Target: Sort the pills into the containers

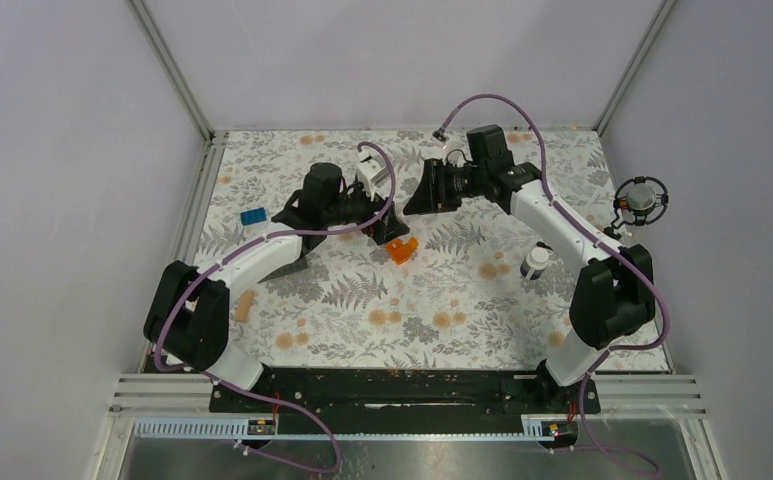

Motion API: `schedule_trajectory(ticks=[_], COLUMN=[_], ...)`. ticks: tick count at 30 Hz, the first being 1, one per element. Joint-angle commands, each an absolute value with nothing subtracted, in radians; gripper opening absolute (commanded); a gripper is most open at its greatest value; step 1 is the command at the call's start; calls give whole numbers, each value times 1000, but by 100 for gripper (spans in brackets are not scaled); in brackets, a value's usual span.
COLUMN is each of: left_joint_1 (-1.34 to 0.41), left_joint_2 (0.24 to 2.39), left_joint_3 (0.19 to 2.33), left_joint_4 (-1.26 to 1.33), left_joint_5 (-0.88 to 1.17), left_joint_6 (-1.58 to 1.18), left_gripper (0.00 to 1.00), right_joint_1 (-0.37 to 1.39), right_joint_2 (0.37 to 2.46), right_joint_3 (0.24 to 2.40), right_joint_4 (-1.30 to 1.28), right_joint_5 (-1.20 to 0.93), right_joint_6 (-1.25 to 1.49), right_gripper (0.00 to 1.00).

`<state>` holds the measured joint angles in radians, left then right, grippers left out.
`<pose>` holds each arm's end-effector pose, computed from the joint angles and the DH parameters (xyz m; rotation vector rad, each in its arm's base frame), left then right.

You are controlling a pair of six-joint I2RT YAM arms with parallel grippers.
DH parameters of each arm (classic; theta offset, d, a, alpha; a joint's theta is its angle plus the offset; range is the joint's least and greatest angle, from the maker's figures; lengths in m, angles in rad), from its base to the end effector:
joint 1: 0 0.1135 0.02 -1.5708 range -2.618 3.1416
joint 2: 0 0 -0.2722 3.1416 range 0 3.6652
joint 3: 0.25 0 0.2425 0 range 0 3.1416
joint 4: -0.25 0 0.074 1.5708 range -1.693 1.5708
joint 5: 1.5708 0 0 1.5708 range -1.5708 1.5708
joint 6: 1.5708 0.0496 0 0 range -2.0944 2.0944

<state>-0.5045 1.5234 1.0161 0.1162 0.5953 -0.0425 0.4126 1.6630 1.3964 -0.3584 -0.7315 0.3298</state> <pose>0.2912 -0.1926 0.2798 0.8438 1.8230 -0.9370 0.3325 0.1817 0.3156 -0.5284 2.2081 1.2087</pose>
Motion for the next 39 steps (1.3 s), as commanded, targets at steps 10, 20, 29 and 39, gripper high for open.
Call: schedule_trajectory(ticks=[10,20,29,39], left_joint_1=[-495,-495,-495,-495], left_joint_2=[1514,1491,1480,1468], left_joint_3=[1063,1013,991,994], left_joint_4=[72,243,330,334], left_joint_5=[838,773,702,622], left_joint_6=[24,-144,-228,-287], left_gripper=[27,0,0,59], right_joint_1=[419,419,438,445], right_joint_2=[1617,1568,1550,1554], right_joint_3=[1513,1406,1332,1350], right_joint_4=[-433,-207,-35,-57], right_joint_5=[-906,-671,-654,-645], right_joint_6=[224,462,612,573], right_gripper=[16,81,60,18])
